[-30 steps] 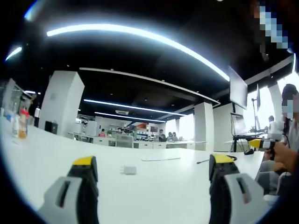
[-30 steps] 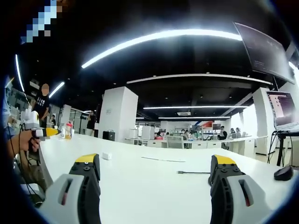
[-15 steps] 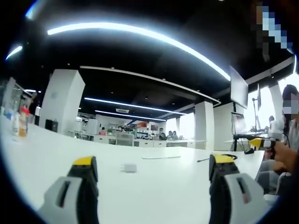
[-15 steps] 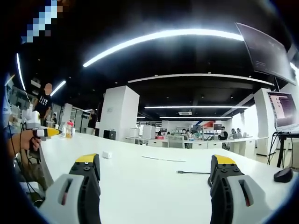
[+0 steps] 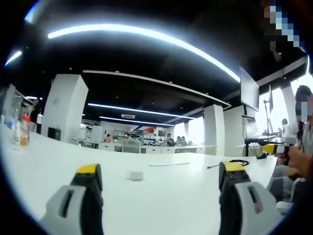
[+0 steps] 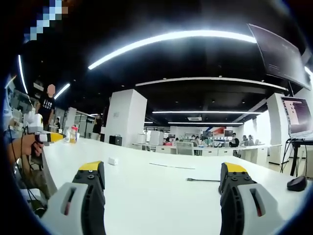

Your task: Plug the desk Type‑C cable into the charger adapter.

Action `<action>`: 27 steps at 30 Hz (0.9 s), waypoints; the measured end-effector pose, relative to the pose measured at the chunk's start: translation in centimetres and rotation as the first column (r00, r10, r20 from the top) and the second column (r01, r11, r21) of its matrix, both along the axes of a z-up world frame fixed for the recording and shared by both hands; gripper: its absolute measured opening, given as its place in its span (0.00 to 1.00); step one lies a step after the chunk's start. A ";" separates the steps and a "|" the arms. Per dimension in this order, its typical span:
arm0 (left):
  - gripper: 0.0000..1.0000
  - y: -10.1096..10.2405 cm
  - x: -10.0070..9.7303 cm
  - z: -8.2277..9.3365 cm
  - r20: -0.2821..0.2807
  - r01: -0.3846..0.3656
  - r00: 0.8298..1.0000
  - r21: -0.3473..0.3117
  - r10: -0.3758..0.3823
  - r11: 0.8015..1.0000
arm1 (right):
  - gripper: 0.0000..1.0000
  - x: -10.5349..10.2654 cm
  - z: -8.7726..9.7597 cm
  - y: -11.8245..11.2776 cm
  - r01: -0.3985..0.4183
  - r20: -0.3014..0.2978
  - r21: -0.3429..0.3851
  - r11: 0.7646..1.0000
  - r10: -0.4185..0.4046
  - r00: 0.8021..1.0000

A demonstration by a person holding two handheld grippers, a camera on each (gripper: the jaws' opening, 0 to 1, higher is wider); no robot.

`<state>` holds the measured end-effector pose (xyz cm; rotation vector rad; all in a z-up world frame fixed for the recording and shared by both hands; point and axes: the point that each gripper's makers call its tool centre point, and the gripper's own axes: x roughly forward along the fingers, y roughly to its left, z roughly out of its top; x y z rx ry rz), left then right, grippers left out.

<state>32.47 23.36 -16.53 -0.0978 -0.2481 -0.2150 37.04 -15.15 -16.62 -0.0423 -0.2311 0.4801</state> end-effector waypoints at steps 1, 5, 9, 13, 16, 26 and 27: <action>0.99 0.0 0.0 0.0 -0.001 0.001 1.000 0.000 -0.001 1.000 | 1.00 0.0 0.1 0.0 0.001 0.001 0.000 1.000 -0.001 1.000; 0.99 0.0 0.1 -0.2 -0.006 0.000 1.000 0.002 0.000 1.000 | 1.00 0.0 0.1 -0.1 0.005 0.002 -0.003 1.000 -0.005 1.000; 0.96 0.3 0.0 -0.5 -0.011 -0.017 1.000 0.051 0.018 0.999 | 0.99 0.0 -0.2 0.0 0.003 -0.012 -0.023 1.000 -0.004 1.000; 0.99 0.5 0.1 -0.7 -0.015 -0.034 0.999 0.071 0.035 0.997 | 0.99 0.1 -0.4 0.1 0.002 -0.021 -0.030 1.000 -0.003 1.000; 0.99 0.5 0.3 -1.4 -0.051 -0.031 0.998 0.091 0.036 0.995 | 1.00 0.1 -0.3 0.1 0.005 -0.019 -0.027 1.000 -0.006 1.000; 1.00 0.3 0.2 -1.2 -0.043 -0.022 0.999 0.092 0.026 0.995 | 1.00 0.1 0.0 -0.1 0.011 -0.007 -0.023 1.000 -0.011 1.000; 1.00 0.3 0.2 -1.1 -0.041 -0.021 0.999 0.092 0.025 0.996 | 1.00 0.1 0.1 -0.1 0.011 -0.007 -0.023 1.000 -0.011 1.000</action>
